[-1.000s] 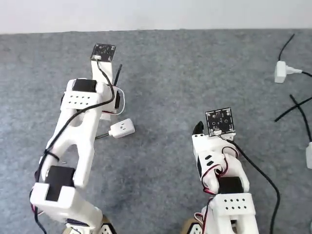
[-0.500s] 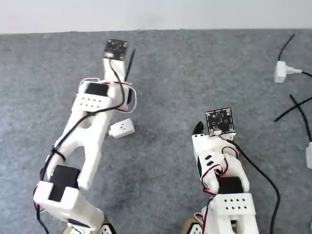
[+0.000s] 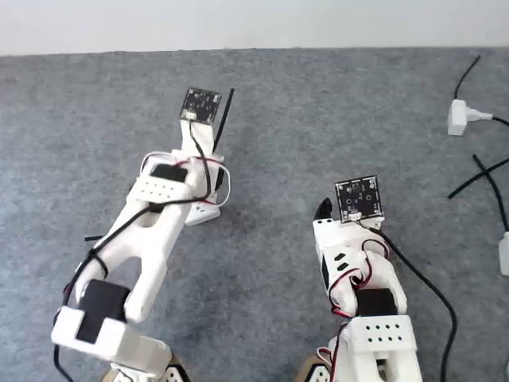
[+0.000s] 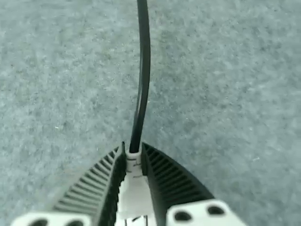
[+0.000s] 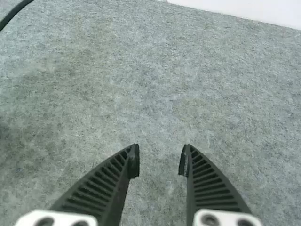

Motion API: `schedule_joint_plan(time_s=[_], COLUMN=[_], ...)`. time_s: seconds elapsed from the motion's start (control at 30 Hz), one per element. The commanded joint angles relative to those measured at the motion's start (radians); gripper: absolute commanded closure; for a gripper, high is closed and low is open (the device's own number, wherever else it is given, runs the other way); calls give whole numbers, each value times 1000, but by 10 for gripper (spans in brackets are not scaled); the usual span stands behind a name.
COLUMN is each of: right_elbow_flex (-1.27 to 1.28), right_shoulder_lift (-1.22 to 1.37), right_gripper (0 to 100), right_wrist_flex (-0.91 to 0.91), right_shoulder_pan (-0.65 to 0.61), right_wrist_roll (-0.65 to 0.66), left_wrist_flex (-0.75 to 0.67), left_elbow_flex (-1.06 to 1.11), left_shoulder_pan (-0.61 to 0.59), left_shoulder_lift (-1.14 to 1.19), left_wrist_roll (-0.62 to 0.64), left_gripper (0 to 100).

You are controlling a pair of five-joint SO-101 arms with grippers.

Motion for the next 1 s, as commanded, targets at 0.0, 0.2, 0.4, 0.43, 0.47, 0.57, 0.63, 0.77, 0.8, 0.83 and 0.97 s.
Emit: schedule_joint_plan(time_s=[0.0, 0.2, 0.4, 0.43, 0.47, 0.57, 0.63, 0.77, 0.8, 0.83, 0.97], right_elbow_flex=[-11, -11, -11, -11, -11, -11, -11, -11, -11, -11, -11], right_shoulder_lift=[-5, -5, -7, -7, -7, -8, -8, -8, -8, -8, -8], right_gripper=[836, 836, 836, 836, 836, 836, 836, 836, 836, 836, 836], right_wrist_flex=[-21, -21, -21, -21, -21, -21, -21, -21, -21, -21, -21], right_shoulder_pan=[-12, -12, -12, -12, -12, -12, -12, -12, -12, -12, -12], right_wrist_roll=[14, 14, 14, 14, 14, 14, 14, 14, 14, 14, 14], left_wrist_flex=[-164, -307, -308, -308, -308, -310, -310, -311, -325, -350, -542], left_elbow_flex=[99, 208, 219, 220, 229, 243, 252, 259, 259, 268, 378], left_shoulder_pan=[3, 8, 8, 6, 5, -2, -3, 8, 8, 6, 14], left_shoulder_lift=[-107, -158, -158, -157, -157, -158, -164, -161, -158, -158, -167], left_wrist_roll=[8, 6, 6, 6, 6, 6, 5, -48, -54, -51, -55], left_gripper=[989, 989, 989, 989, 989, 989, 989, 989, 989, 989, 989])
